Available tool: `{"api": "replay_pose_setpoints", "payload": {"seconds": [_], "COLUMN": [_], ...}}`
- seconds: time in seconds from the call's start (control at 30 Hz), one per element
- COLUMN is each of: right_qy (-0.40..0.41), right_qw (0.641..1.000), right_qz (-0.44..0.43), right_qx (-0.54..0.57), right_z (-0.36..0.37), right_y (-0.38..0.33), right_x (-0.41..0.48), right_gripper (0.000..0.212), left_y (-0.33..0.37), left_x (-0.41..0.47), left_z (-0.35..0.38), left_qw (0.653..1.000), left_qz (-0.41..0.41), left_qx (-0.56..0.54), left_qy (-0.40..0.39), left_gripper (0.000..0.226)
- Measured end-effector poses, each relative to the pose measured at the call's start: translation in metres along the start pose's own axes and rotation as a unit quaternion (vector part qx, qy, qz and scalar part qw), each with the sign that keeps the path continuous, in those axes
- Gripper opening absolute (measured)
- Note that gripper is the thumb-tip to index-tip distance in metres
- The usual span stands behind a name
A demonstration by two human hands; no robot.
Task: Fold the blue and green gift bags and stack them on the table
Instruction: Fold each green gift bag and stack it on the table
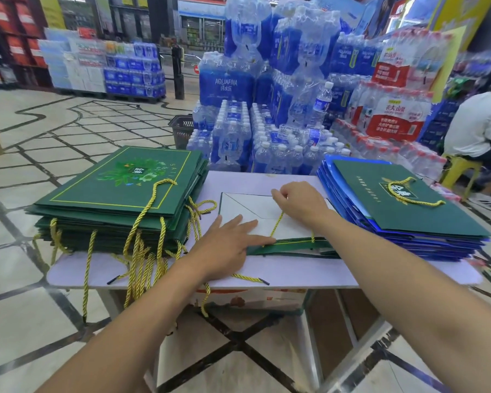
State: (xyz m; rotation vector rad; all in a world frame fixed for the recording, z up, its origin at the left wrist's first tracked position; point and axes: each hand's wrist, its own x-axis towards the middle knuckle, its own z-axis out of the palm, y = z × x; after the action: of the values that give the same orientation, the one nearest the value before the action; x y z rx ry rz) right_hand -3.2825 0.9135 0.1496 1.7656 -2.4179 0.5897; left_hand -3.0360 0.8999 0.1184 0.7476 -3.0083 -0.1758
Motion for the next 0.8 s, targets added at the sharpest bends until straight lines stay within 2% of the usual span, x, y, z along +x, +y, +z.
{"api": "replay_pose_setpoints", "payload": {"seconds": [0.13, 0.27, 0.4, 0.57, 0.7, 0.8], "right_qy": [0.013, -0.071, -0.130, -0.106, -0.119, -0.124], "right_qw": [0.998, 0.997, 0.990, 0.991, 0.989, 0.988], "right_qz": [-0.007, 0.006, -0.002, 0.011, 0.012, 0.013], "right_qx": [-0.061, 0.034, -0.053, -0.081, -0.088, -0.090], "right_z": [0.016, 0.003, 0.010, 0.026, 0.027, 0.024], "right_y": [-0.001, 0.005, 0.026, 0.031, 0.028, 0.027], "right_x": [-0.005, -0.012, -0.042, -0.051, -0.055, -0.055], "right_gripper": [0.055, 0.055, 0.061, 0.067, 0.068, 0.068], "left_y": [-0.001, -0.002, -0.001, -0.001, -0.001, 0.000], "left_x": [0.000, -0.003, -0.003, -0.001, -0.002, 0.000], "left_z": [0.002, 0.003, 0.004, 0.003, 0.006, 0.007], "left_qw": [1.000, 0.999, 0.998, 0.999, 0.998, 0.999], "left_qz": [-0.010, -0.020, -0.024, -0.020, -0.025, -0.029], "left_qx": [0.005, -0.014, -0.033, -0.032, -0.053, -0.040], "left_qy": [0.010, 0.031, 0.042, 0.035, 0.039, 0.020], "left_gripper": [0.076, 0.072, 0.068, 0.063, 0.048, 0.061]}}
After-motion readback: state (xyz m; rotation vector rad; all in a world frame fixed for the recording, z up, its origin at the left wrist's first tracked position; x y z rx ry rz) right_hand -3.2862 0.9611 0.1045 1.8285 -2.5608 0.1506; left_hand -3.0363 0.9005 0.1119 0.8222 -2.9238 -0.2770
